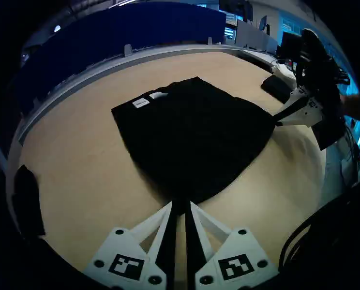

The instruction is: Fold towel

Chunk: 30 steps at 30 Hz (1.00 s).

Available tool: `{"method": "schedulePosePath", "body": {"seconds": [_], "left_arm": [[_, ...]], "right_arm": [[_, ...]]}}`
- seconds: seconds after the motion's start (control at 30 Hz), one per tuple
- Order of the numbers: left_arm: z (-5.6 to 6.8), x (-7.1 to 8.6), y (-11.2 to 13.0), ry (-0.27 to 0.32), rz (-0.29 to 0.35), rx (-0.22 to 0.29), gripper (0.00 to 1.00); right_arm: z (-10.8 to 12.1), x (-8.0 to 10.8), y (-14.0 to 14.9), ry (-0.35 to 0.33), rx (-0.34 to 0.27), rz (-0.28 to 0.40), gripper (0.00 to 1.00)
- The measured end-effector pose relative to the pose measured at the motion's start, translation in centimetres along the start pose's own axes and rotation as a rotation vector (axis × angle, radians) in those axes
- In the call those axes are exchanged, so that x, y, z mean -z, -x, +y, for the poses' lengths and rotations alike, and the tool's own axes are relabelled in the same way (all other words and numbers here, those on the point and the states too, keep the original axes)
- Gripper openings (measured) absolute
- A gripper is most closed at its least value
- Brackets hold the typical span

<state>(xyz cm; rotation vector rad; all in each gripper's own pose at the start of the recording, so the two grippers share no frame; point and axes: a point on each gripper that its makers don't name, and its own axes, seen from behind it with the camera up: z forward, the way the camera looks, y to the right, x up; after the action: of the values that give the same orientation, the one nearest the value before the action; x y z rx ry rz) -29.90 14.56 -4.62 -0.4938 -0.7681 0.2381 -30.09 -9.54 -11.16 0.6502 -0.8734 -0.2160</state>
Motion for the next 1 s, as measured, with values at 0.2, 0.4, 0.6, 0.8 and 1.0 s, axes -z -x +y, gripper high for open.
{"method": "schedulePosePath", "body": {"seconds": [0.2,0.4,0.6,0.8,1.0], "left_arm": [[-0.2,1.4,-1.5,-0.006,0.027,0.026,0.11],[-0.6,3.0,-3.1,-0.015,0.059,0.065,0.11],[-0.6,4.9,-4.3,-0.013,0.082,0.112,0.11],[-0.1,6.7,-4.9,-0.007,0.088,0.138,0.11],[0.9,8.3,-4.8,0.005,0.088,0.154,0.11]], "right_arm": [[0.0,1.3,-1.7,0.004,0.013,0.03,0.16],[-0.3,2.9,-3.4,0.007,0.035,0.058,0.16],[-0.8,4.9,-5.0,0.002,0.05,0.084,0.16],[-1.5,6.9,-5.9,-0.008,0.05,0.092,0.16],[-2.2,8.7,-6.0,-0.021,0.042,0.084,0.16]]}}
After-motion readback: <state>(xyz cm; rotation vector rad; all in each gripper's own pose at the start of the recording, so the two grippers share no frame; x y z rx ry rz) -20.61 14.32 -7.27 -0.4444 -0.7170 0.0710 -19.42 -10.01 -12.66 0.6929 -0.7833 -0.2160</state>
